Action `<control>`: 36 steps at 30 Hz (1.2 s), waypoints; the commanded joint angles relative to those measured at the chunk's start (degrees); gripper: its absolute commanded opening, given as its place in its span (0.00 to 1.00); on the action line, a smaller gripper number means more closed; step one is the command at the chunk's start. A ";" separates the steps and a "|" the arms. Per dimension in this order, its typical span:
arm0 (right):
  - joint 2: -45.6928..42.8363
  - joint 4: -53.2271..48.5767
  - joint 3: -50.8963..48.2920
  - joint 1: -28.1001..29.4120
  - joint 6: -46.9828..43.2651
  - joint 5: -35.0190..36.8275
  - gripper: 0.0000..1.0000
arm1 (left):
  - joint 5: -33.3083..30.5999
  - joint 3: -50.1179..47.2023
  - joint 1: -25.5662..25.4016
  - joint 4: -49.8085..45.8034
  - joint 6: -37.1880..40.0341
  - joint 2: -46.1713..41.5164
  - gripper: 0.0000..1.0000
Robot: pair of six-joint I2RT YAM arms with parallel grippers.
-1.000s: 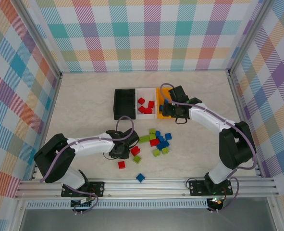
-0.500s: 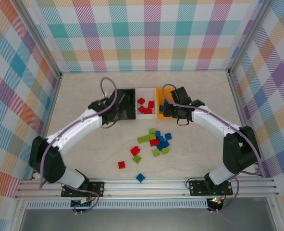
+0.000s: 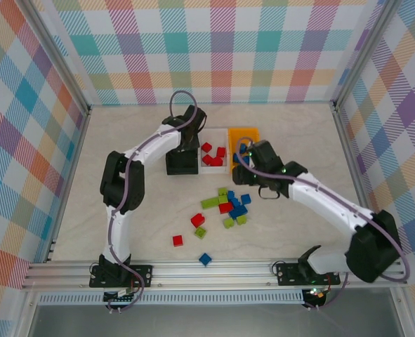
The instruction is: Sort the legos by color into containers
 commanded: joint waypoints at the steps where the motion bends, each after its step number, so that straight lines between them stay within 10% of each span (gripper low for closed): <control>1: -5.47 -3.00 -4.76 6.34 -2.27 -3.54 0.63 | -0.48 3.26 0.42 -4.16 0.59 1.26 0.30; 6: -9.05 -3.48 -10.27 16.12 -1.13 -8.27 0.66 | 2.25 1.38 -0.05 -2.08 -0.38 -3.22 0.76; 12: -2.39 -4.07 -11.05 27.37 -0.13 -9.18 0.68 | 3.04 -4.23 -2.60 0.68 -1.32 -16.06 1.00; 24: 17.38 -1.28 -0.41 41.65 -3.14 -5.29 0.71 | -2.06 -29.50 -4.16 1.34 -4.73 -53.42 1.00; 36: 29.25 -7.41 5.43 46.31 -2.55 1.92 0.66 | -4.47 -34.26 -2.58 -2.95 -4.77 -61.69 1.00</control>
